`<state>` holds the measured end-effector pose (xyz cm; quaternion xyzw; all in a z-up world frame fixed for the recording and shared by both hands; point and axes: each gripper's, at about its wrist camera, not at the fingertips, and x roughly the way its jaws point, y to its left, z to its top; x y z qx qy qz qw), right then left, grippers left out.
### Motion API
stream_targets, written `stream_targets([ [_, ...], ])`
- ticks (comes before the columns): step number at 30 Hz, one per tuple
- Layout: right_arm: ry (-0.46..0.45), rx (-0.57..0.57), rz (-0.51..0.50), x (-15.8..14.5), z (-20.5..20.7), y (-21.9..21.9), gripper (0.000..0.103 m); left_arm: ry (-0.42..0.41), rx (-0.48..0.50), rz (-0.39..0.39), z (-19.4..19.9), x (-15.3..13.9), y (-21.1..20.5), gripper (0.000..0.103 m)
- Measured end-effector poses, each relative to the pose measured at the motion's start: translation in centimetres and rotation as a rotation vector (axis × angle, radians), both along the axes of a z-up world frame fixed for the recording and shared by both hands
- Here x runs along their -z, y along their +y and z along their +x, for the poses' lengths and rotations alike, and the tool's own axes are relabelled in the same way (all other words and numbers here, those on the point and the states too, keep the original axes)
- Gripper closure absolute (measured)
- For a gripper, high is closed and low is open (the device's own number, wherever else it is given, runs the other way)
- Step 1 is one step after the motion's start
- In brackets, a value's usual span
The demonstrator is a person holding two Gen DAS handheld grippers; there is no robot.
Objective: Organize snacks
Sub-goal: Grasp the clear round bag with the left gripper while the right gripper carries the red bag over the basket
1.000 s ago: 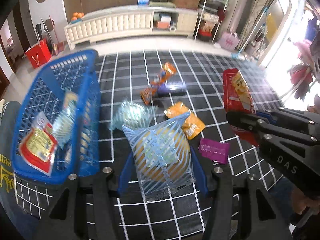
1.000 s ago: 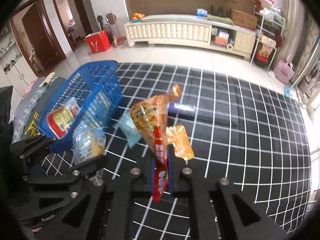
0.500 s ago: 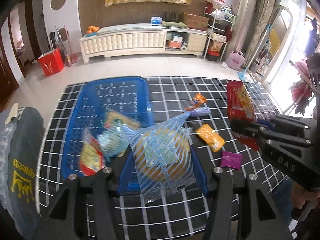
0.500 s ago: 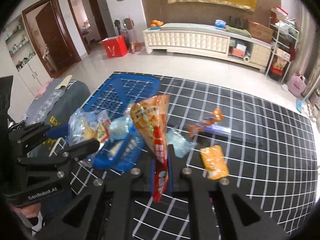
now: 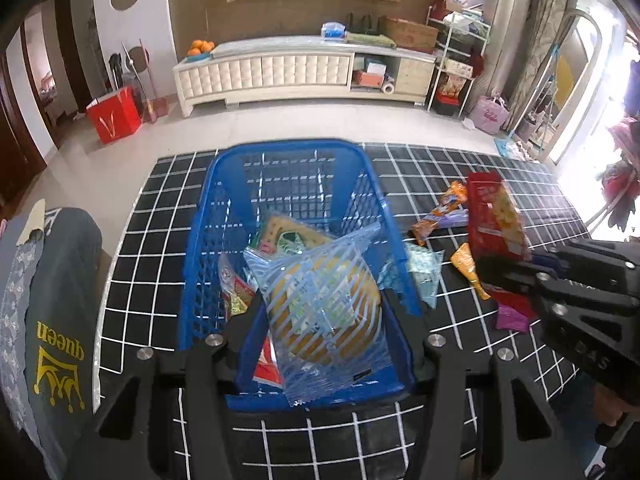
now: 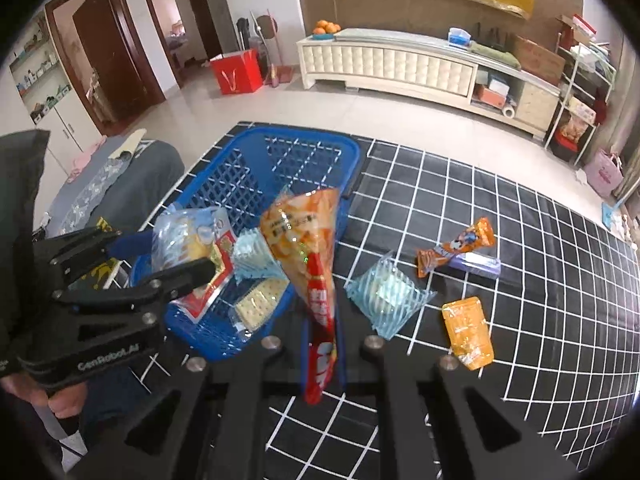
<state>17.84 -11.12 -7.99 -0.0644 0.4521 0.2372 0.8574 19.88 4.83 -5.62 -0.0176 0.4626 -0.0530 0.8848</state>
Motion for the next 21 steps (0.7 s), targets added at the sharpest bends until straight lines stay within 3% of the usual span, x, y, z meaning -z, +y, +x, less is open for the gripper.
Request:
stream_targets([
  [13, 0.034, 0.017, -0.03, 1.6, 0.2, 0.1, 0.089, 0.102, 0.006, -0.052, 2.3, 4.9, 0.1, 0.051],
  [21, 0.015, 0.007, 0.0, 0.2, -0.4, -0.1, 0.089, 0.075, -0.021, -0.062, 1.1, 2.9, 0.9, 0.045],
])
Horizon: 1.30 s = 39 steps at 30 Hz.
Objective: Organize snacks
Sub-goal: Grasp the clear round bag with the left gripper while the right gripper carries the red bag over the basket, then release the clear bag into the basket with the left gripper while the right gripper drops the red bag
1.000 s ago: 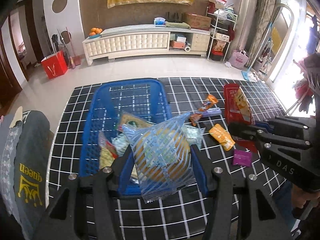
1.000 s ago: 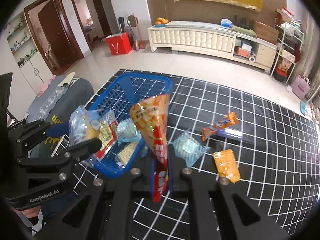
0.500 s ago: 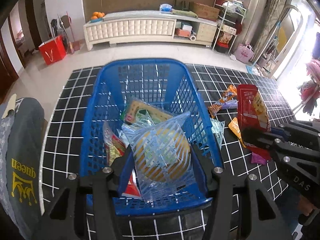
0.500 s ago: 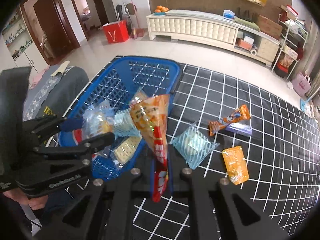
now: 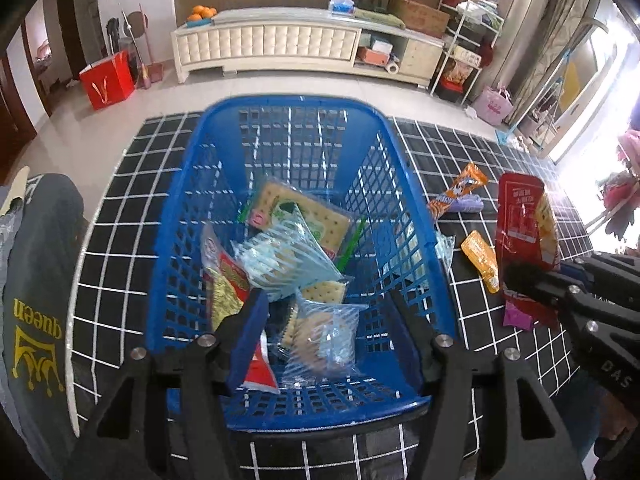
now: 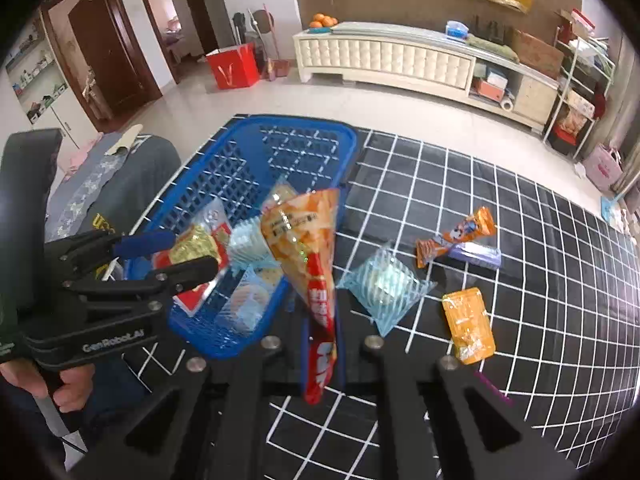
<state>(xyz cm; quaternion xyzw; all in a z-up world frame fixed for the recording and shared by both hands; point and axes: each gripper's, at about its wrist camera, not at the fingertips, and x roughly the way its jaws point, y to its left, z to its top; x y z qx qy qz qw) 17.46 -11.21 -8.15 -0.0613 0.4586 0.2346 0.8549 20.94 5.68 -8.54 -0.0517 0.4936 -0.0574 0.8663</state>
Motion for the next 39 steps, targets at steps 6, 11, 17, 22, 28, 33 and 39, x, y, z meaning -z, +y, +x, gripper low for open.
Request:
stream_targets([
  [6, -0.01, -0.029, 0.018, -0.9, 0.0, 1.3, 0.089, -0.044, -0.008, 0.024, -1.6, -2.4, 0.9, 0.045],
  [11, -0.007, -0.064, 0.021, -1.0, 0.4, 3.3, 0.089, -0.092, -0.05, 0.039, -2.5, -3.8, 2.5, 0.045],
  [17, 0.006, -0.099, 0.022, -0.6, 1.3, 6.0, 0.089, -0.088, -0.09, 0.041, -2.5, -3.7, 5.2, 0.045],
  [22, 0.043, -0.118, 0.013, 0.7, 2.0, 7.6, 0.089, -0.072, -0.128, 0.03, -2.4, -2.9, 7.5, 0.044],
  [28, 0.07, -0.116, -0.041, 2.5, 2.8, 9.1, 0.089, -0.066, -0.146, 0.025, -2.2, -1.9, 9.2, 0.044],
  [33, 0.03, -0.072, -0.13, 3.1, 3.0, 9.7, 0.083, -0.05, -0.156, 0.013, -2.2, -0.7, 10.1, 0.044],
  [39, 0.039, -0.042, -0.156, 3.2, 3.1, 9.4, 0.057, -0.024, -0.172, 0.0, -2.1, 0.4, 10.7, 0.044],
])
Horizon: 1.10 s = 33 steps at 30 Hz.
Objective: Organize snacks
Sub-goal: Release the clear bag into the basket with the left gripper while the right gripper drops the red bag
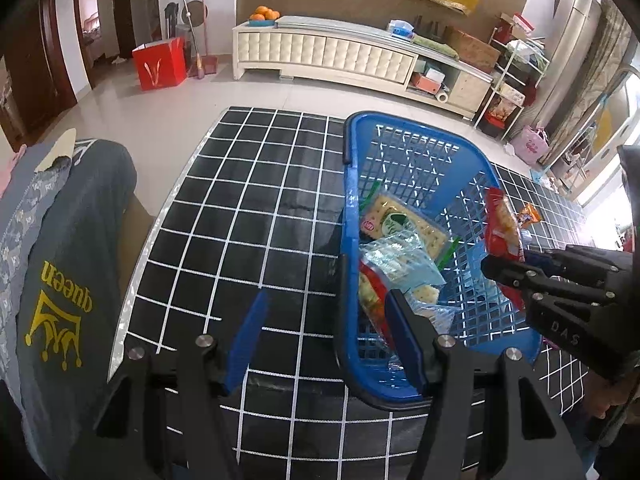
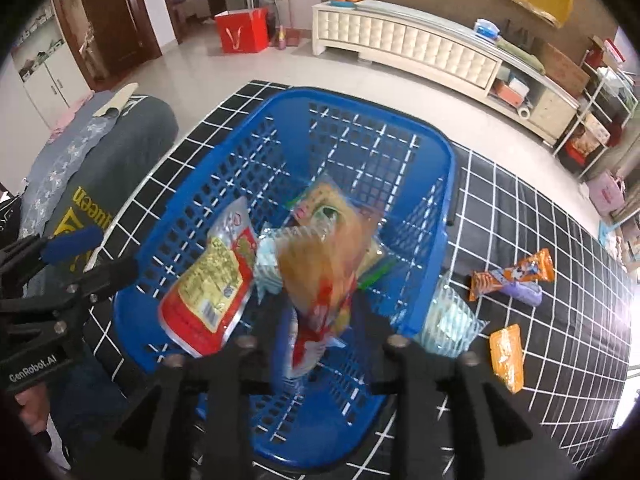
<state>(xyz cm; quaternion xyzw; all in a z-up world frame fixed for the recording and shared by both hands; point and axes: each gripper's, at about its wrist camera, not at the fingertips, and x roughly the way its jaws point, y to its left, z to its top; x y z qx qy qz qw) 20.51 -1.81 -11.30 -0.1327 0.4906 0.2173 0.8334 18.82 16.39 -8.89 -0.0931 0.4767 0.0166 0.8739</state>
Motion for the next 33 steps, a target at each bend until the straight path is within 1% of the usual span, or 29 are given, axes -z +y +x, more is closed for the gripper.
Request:
stream_targets([
  [1, -0.008, 0.009, -0.003, -0.1, -0.1, -0.1, 0.049, 0.0, 0.0, 0.0, 0.0, 0.0, 0.0, 0.044],
  [3, -0.032, 0.021, 0.002, -0.4, -0.4, -0.5, 0.038, -0.002, -0.003, 0.003, -0.1, -0.2, -0.2, 0.044],
  [4, -0.034, 0.02, 0.007, -0.5, -0.5, -0.7, 0.037, -0.002, -0.002, 0.004, -0.1, -0.2, -0.1, 0.044],
  [11, -0.023, 0.037, 0.059, -1.6, -1.1, -3.0, 0.036, -0.008, 0.023, 0.025, -0.4, -0.9, -1.7, 0.044],
  [18, -0.045, 0.074, 0.108, -3.4, -2.1, -6.8, 0.036, -0.039, 0.059, 0.063, -1.2, -2.8, -4.6, 0.044],
  [21, -0.052, 0.09, 0.12, -4.1, -2.7, -8.8, 0.036, -0.059, 0.077, 0.095, -1.4, -3.8, -6.3, 0.044],
  [26, -0.075, 0.125, 0.134, -5.5, -3.7, -12.4, 0.036, -0.078, 0.1, 0.103, -1.9, -5.1, -8.9, 0.044],
  [31, -0.085, 0.167, 0.144, -5.9, -4.6, -16.0, 0.035, -0.095, 0.147, 0.138, -2.3, -5.9, -12.7, 0.043],
  [33, -0.086, 0.186, 0.148, -5.8, -5.0, -17.5, 0.035, -0.099, 0.167, 0.14, -2.3, -6.0, -14.1, 0.037],
])
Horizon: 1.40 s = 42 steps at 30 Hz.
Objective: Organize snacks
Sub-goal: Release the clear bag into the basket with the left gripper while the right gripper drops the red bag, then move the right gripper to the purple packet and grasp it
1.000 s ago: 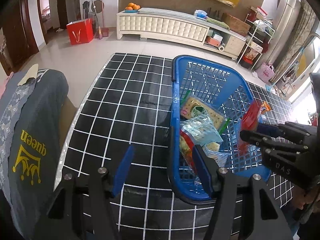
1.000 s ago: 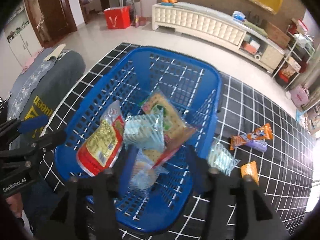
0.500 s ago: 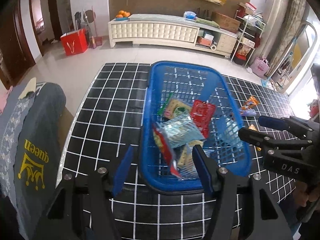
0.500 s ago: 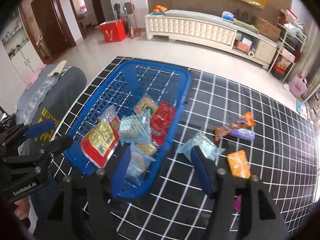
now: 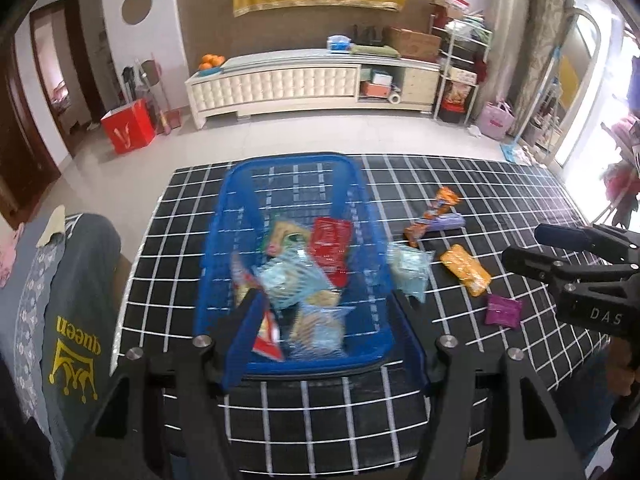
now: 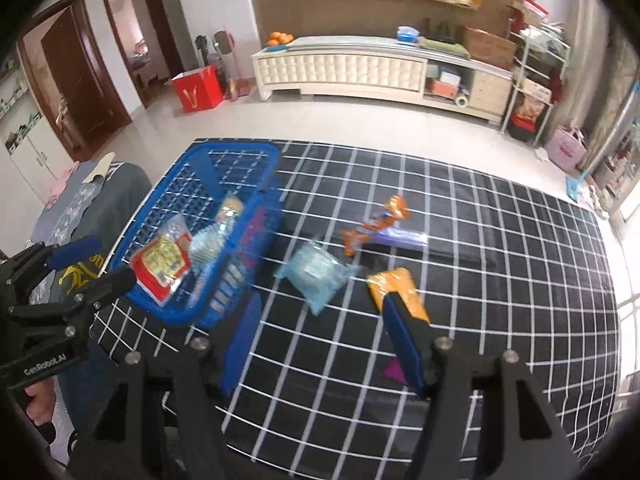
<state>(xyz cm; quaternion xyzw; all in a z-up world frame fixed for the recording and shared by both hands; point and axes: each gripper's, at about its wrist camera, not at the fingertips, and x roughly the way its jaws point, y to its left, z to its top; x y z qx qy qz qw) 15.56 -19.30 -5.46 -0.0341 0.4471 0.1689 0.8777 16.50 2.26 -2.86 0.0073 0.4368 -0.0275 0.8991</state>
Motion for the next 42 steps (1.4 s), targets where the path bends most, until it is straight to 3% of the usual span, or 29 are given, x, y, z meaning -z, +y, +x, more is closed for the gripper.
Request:
stream_targets([
  [10, 0.032, 0.062, 0.007, 1.9, -1.0, -6.3, 0.034, 0.048, 0.104, -0.016, 0.4, 1.6, -7.2, 0.031],
  [17, 0.097, 0.075, -0.008, 5.6, -0.6, -9.8, 0.032, 0.099, 0.16, -0.04, 1.3, 3.9, -11.8, 0.026],
  [23, 0.165, 0.007, -0.051, 9.7, 0.2, -11.0, 0.03, 0.158, 0.18, -0.045, 2.2, 7.2, -14.9, 0.026],
  [33, 0.227, -0.133, -0.1, 15.2, 2.4, -10.9, 0.017, 0.282, 0.166, -0.023, 3.7, 13.8, -16.7, 0.026],
  [39, 0.191, -0.237, -0.206, 17.3, 3.3, -8.9, 0.013, 0.319, 0.146, -0.019, 4.3, 15.9, -16.8, 0.026],
  [42, 0.222, -0.256, -0.212, 18.4, 4.2, -8.7, 0.013, 0.348, 0.152, 0.001, 4.6, 17.1, -17.1, 0.026],
])
